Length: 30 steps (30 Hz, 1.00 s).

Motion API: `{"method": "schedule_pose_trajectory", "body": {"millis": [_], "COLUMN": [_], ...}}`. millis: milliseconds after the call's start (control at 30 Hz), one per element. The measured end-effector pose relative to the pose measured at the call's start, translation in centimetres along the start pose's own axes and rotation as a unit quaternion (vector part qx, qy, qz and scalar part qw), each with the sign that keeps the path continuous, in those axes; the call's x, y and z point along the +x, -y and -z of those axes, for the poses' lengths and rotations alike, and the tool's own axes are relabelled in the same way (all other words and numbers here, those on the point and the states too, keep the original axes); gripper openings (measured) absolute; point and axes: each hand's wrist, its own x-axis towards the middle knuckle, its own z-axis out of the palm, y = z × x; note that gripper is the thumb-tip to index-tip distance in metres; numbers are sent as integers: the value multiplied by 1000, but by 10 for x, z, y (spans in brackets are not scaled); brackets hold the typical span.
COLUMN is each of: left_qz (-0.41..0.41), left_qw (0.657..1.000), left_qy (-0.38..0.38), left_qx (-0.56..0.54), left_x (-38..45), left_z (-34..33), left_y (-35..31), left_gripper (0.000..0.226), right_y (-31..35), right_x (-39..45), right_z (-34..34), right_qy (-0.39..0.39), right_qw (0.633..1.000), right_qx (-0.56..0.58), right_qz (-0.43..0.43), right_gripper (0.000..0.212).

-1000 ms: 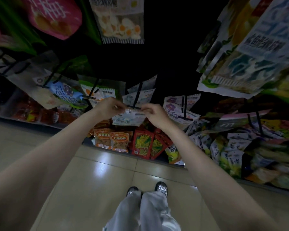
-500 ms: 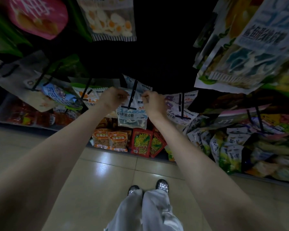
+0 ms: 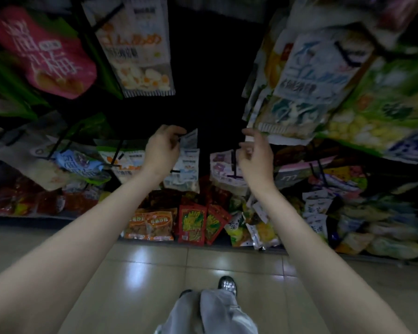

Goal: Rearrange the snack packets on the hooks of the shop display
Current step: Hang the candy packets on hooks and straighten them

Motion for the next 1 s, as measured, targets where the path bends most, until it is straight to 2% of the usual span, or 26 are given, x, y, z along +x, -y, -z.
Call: {"method": "schedule_pose_trajectory", "body": {"millis": [67, 133, 200, 267, 333, 467, 533, 667, 800, 867, 933, 1000], "left_qz": [-23, -41, -53, -63, -65, -77, -73, -17, 8, 6, 19, 40], "left_qw": [999, 997, 996, 997, 997, 995, 994, 989, 962, 950, 947, 943], "left_qy": [18, 35, 36, 32, 33, 29, 26, -10, -6, 6, 7, 21], "left_qx": [-33, -58, -55, -34, -27, -54, -71, -147, -273, -311, -321, -330], "left_x": [6, 11, 16, 21, 27, 31, 32, 33, 23, 14, 5, -3], "left_z": [-5, -12, -20, -30, -37, -42, -44, -45, -36, -33, -28, -20], "left_y": [-24, -47, -67, -80, -91, -111, -119, -129, -131, -132, -128, -111], "left_gripper": [30, 33, 34, 34, 35, 35, 33, 27, 19, 19, 24, 28], "right_y": [1, 2, 5, 10, 16, 16, 13, 12, 14, 15, 18, 11], "right_x": [4, 9, 21, 36, 49, 62, 61, 39, 17, 12, 5, 1], "right_z": [35, 65, 87, 104, 116, 135, 144, 159, 183, 188, 175, 141], "right_qy": [-56, -148, -226, -231, -189, -147, -87, 39, 100, 169, 268, 320], "right_qw": [998, 988, 972, 970, 977, 978, 977, 973, 964, 966, 961, 944], "right_qx": [8, 26, 34, 24, 30, 116, 161, 213, 244, 195, 69, -48], "right_qz": [-12, -26, -49, -75, -97, -93, -113, -77, -35, -10, 27, 68], "right_gripper": [36, 38, 47, 62, 70, 68, 70, 23, 14, 15, 15, 11]}}
